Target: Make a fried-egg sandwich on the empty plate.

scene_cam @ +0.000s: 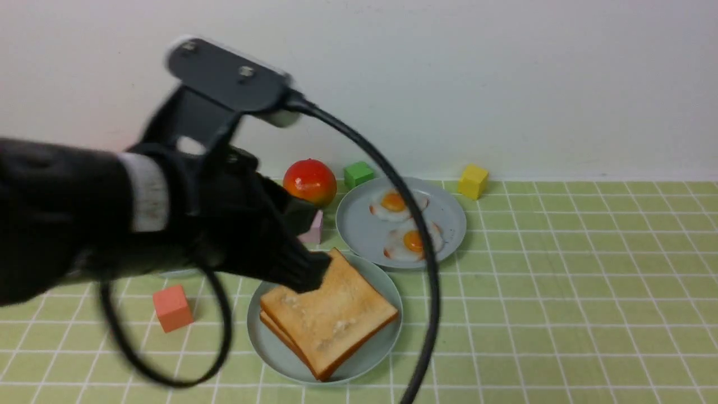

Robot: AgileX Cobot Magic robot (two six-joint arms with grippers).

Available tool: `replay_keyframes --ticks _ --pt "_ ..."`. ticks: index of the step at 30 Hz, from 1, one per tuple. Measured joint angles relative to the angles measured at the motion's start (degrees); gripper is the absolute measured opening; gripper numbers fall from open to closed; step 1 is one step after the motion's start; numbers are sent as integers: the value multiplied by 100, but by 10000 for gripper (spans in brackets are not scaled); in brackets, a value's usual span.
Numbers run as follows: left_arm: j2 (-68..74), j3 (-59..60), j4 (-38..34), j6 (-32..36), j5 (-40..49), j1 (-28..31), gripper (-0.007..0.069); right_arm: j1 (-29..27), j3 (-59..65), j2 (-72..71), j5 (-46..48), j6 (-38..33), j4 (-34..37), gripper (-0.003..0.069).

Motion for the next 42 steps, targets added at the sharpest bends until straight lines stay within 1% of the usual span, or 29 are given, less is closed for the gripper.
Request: replay_keyframes --ticks 1,4,5,8,10,11,12,14,15,16,20,24,25,26,27,29,32,38,41,42 --pt "-776 538 -108 0 -357 0 -13 0 5 -188 213 174 -218 45" --pt "-2029 1594 -367 0 -1036 0 -13 0 162 -656 444 523 -594 45" --pt "-2029 1668 -385 0 -1080 0 -13 0 182 -691 453 553 -623 45" --pt "-3315 2905 -722 0 -1881 0 -13 0 650 -1357 513 1217 -1097 3" --pt "-3785 3401 -830 0 -2169 0 -13 0 937 -1691 477 1570 -1297 -6" --pt "-3831 3449 -836 0 -2197 0 -13 0 1003 -1763 468 1640 -1311 -6" --pt "-4148 3782 -872 0 -2408 0 -13 0 1234 -2015 351 1848 -1392 -6" --pt "-4449 4075 -893 0 -2622 0 -13 0 1599 -2382 10 2082 -1446 -6" --pt "-4449 4097 -893 0 -2637 0 -13 0 1631 -2411 -32 2123 -1446 -6" --pt "-4564 4240 -897 0 -2737 0 -13 0 1926 -2640 -434 2288 -1453 -6" --pt "-4599 4413 -914 0 -2761 0 -13 0 2490 -2853 -1262 2556 -1457 -4" --pt "-4599 4547 -919 0 -2718 0 -13 0 3174 -2866 -2333 2648 -1457 2" --pt "-4599 4547 -919 0 -2705 0 -13 0 3174 -2866 -2390 2648 -1457 2" --pt "-4599 4559 -919 0 -2625 0 -13 0 3437 -2866 -2829 2655 -1457 3" --pt "-4599 4564 -919 0 -2574 0 -13 0 3592 -2866 -3069 2660 -1457 4" --pt "-4599 4561 -919 0 -2500 0 -13 0 3849 -2866 -3393 2660 -1457 6" --pt "-4599 4561 -919 0 -2376 0 -13 0 4211 -2866 -3616 2660 -1457 7" --pt "-4599 4561 -919 0 -2288 0 -13 0 4785 -2866 -3656 2660 -1457 13" --pt "-4599 4561 -919 0 -2288 0 -13 -55 4953 -2924 -3656 2660 -1645 14" --pt "-4599 4561 -919 0 -2288 0 -13 -232 5050 -3017 -3694 2674 -1829 9"
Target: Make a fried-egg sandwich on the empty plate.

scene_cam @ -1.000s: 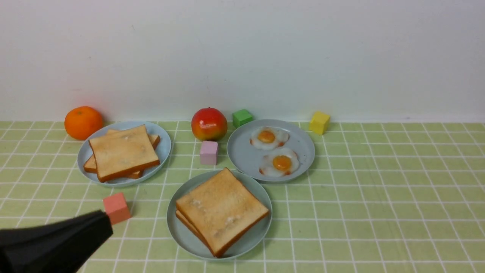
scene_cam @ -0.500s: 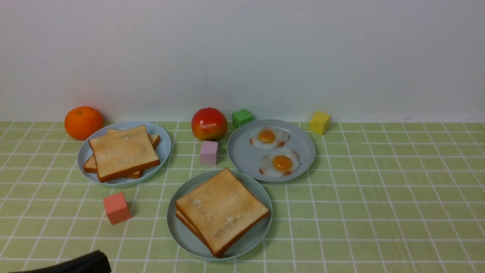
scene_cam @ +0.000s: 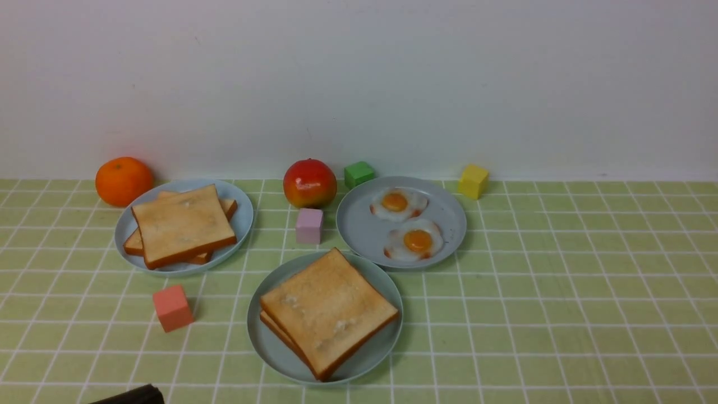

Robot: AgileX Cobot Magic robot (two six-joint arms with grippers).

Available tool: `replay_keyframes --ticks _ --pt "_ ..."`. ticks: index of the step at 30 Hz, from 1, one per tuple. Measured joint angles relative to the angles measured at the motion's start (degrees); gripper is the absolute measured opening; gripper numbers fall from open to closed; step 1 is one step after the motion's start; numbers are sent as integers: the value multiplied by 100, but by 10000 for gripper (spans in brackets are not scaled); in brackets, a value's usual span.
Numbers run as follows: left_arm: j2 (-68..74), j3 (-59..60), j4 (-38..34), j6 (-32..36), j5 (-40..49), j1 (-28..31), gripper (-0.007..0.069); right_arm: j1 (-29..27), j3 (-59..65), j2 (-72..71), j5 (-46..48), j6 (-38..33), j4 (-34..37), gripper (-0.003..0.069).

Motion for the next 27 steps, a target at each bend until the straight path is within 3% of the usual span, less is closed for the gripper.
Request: replay_keyframes --ticks 5,9,23,26,27 --pt "0 4 0 0 0 0 -13 -1067 545 -530 -687 -460 -168 -13" --pt "0 10 0 -2 3 0 -13 -1582 919 -952 -906 -832 -91 -13" --pt "0 11 -2 -2 94 0 -8 -1699 930 -982 -469 -1366 -15 -13" --pt "0 11 -2 -2 94 0 -4 -1699 923 -982 -437 -1623 188 -13" --pt "0 11 -7 -2 94 0 -3 -1699 918 -982 -414 -2009 473 -13"
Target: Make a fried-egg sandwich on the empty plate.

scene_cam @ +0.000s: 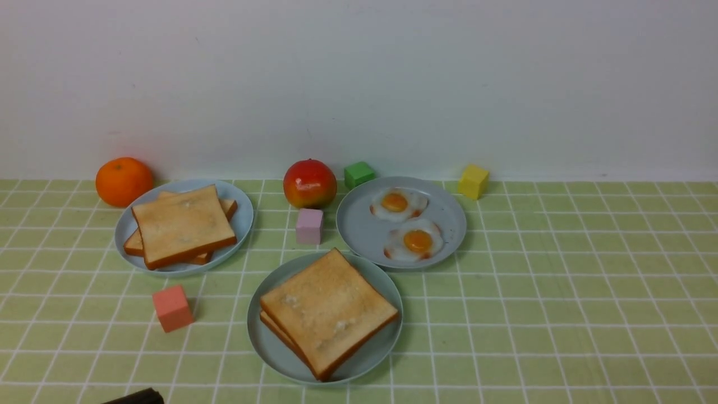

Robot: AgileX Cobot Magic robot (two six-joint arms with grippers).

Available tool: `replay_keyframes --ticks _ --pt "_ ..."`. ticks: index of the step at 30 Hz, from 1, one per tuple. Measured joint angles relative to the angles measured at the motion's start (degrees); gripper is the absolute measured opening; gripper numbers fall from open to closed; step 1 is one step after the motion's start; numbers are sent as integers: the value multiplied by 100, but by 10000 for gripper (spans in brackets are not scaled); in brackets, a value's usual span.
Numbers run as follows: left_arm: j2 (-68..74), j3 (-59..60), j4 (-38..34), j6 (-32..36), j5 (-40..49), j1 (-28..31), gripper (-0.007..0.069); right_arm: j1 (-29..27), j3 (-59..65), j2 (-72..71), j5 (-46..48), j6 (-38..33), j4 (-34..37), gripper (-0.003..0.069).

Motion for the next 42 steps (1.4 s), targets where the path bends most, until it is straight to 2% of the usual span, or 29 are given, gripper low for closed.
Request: replay_keyframes --ticks 4,8,30,34,35,37,40,42 --pt "0 0 0 0 0 0 -2 0 -9 0 47 -776 499 -13" --pt "0 0 0 0 0 0 2 0 -13 0 66 -1178 673 -13" --pt "-14 83 62 0 -13 18 21 0 -13 0 68 -1277 691 -6" --pt "-372 187 52 -100 -11 565 -13 0 -13 0 73 -1277 696 -4" --pt "-693 274 23 -153 -4 1080 -13 0 -13 0 73 -1282 696 -3" --pt "-1011 400 17 -174 20 1615 -13 0 -13 0 73 -1282 696 -3" --pt "-1590 696 -1 -223 186 2755 -13 0 -13 0 73 -1282 696 -3" --pt "-1692 937 -9 -280 297 3246 -13 0 -13 0 73 -1282 696 -3"
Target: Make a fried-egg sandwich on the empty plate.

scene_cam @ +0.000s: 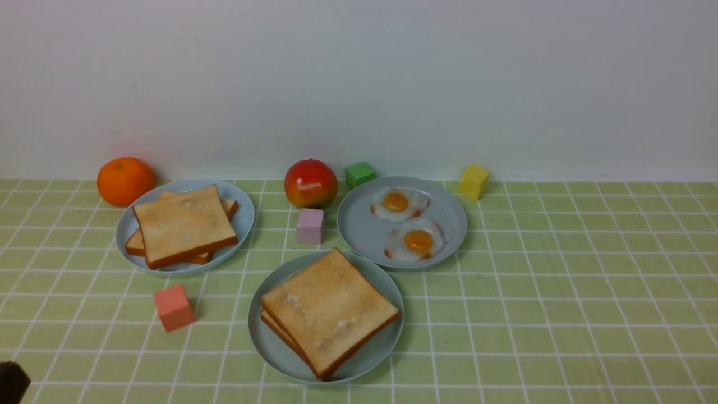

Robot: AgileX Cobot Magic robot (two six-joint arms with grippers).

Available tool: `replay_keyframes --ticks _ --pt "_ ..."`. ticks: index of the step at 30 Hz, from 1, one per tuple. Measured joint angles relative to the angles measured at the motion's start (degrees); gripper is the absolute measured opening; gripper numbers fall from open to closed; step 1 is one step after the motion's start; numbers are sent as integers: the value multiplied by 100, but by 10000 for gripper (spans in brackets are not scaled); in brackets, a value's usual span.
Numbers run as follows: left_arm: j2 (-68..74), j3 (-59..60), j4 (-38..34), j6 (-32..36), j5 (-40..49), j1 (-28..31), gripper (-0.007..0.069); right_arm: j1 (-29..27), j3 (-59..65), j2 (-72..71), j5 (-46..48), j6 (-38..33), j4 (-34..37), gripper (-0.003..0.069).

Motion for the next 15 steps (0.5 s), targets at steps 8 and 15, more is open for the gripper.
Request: replay_keyframes --ticks 8,15 --pt "-24 193 13 -327 1520 760 -13 0 0 0 0 0 0 3" --pt "-24 193 3 -468 1527 760 -13 0 0 0 0 0 0 8"
